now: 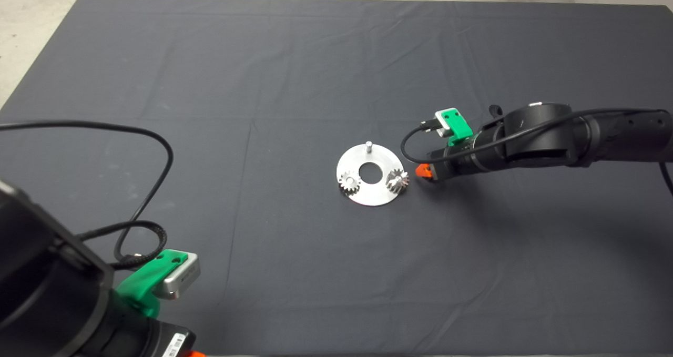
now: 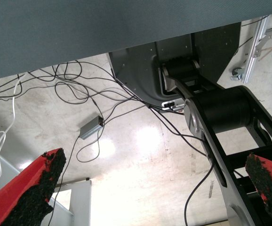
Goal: Remove an incorrectly installed larger gear and replace it with the correct smaller gear
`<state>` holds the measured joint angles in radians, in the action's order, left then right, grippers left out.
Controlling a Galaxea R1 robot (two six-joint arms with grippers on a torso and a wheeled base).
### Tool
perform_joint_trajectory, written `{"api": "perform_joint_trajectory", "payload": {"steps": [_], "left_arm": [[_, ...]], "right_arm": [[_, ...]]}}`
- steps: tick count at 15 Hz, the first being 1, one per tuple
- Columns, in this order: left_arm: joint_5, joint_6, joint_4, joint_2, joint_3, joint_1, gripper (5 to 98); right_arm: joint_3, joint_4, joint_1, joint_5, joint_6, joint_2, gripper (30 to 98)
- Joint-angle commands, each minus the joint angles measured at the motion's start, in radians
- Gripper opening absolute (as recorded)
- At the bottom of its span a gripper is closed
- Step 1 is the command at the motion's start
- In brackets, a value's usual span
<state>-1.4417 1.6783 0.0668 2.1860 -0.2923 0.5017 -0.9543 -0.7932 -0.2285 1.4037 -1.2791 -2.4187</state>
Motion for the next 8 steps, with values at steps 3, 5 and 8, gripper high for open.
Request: {"api": "perform_joint_trajectory", "payload": {"steps": [3,5,8], "left_arm": [[-0.006,0.004,0.016,-0.002,0.015,0.0,98.2],[-0.006,0.004,0.016,-0.002,0.015,0.0,98.2],[-0.006,0.004,0.016,-0.002,0.015,0.0,98.2]], "right_arm": [[0.0,-0.031,0.002,-0.006,0.004,0.006,75.5],[0.0,-0.031,0.006,-0.006,0.004,0.008,75.0],[-0.001,-0.057,0.006,-0.006,0.003,0.008,69.9]]}}
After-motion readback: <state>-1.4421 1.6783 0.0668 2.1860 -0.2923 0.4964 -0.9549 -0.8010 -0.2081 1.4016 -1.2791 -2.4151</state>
